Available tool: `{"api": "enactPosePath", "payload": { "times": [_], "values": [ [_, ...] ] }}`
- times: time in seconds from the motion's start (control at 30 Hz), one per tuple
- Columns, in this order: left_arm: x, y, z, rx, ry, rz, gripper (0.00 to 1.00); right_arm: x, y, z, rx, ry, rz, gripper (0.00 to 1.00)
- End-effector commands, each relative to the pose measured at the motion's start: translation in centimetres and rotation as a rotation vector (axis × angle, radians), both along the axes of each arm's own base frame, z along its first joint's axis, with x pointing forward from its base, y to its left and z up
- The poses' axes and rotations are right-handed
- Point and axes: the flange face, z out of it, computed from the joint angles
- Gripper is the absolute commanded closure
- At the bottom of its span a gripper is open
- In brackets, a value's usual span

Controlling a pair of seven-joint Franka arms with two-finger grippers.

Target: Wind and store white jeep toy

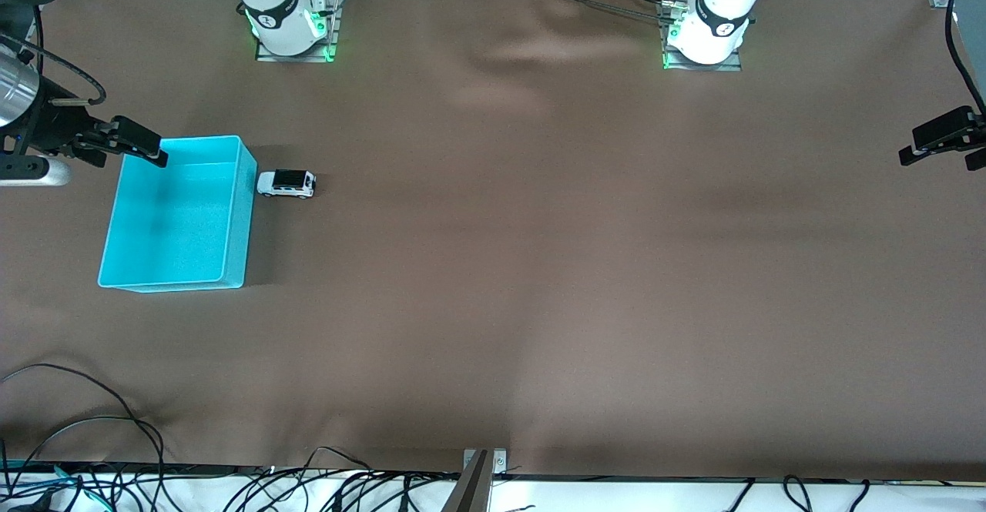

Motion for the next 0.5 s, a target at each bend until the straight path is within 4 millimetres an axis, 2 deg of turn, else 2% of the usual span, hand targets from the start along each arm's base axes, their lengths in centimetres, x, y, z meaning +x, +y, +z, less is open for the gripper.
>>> {"api": "enactPosePath", "payload": {
  "times": [0.0, 0.17, 0.47],
  "values": [
    [-1.3, 0.7, 0.1, -0.025, 0.006, 0.035, 0.00, 0.3, 0.1, 0.6, 0.012, -0.008, 0.004, 0.00],
    [-1.4, 2.2, -0.7, -0.030, 0.022, 0.059, 0.00, 0.3, 0.2, 0.6, 0.011, -0.008, 0.006, 0.00],
    [-1.1, 2.5, -1.5, -0.049, 0.034, 0.073, 0.00, 0.3, 0.1, 0.6, 0.009, -0.008, 0.005, 0.00]
  ]
}}
